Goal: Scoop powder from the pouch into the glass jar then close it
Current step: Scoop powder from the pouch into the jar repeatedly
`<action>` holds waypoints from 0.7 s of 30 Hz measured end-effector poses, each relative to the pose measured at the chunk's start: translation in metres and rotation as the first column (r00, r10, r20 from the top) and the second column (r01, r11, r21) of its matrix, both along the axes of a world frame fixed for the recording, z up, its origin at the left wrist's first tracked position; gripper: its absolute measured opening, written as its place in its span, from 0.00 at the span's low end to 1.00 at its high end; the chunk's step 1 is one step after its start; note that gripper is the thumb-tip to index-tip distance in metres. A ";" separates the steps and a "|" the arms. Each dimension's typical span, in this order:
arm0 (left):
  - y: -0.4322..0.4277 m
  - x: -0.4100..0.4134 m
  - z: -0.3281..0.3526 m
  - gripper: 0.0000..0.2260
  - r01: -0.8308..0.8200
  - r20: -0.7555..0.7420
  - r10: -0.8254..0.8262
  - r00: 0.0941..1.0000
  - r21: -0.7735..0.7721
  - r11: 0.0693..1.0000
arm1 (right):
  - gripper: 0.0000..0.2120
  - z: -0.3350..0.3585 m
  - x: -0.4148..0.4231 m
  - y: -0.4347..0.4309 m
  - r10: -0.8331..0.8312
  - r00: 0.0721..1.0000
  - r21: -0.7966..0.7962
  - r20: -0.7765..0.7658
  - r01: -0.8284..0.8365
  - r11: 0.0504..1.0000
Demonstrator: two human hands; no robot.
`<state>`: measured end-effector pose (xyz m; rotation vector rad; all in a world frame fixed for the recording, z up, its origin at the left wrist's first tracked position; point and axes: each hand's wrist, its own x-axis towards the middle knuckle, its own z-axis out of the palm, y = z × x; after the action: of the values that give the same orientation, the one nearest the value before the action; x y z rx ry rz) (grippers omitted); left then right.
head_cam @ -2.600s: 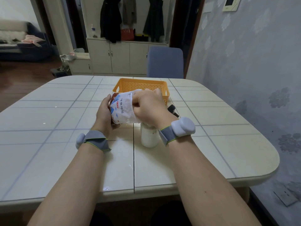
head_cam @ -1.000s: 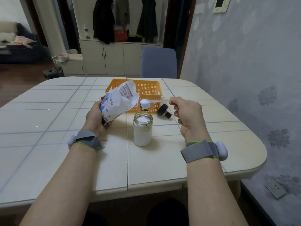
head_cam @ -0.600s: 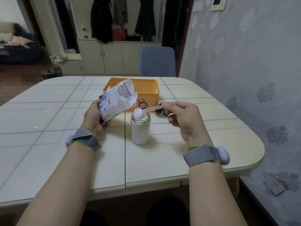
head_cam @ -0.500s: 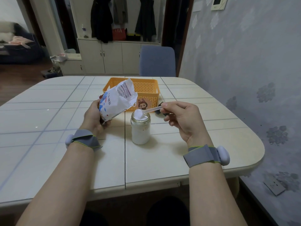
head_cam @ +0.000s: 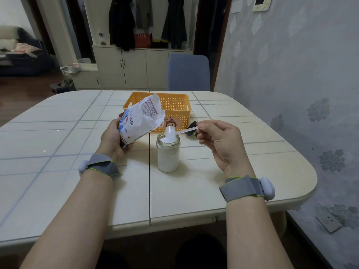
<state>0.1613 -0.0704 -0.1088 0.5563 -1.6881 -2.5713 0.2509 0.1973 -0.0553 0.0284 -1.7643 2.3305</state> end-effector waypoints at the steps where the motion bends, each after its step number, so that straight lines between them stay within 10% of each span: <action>1: 0.000 0.000 0.000 0.13 0.001 0.000 -0.001 1.000 0.001 1.000 | 0.05 0.000 0.000 0.000 -0.002 1.000 -0.015 -0.005 0.002 1.000; 21: 0.000 -0.001 -0.001 0.11 -0.015 -0.005 0.015 1.000 -0.001 1.000 | 0.05 0.009 0.000 -0.004 -0.052 0.996 -0.067 -0.073 0.047 0.997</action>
<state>0.1599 -0.0708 -0.1098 0.5600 -1.6774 -2.5594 0.2505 0.1931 -0.0465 0.0596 -1.6351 2.3196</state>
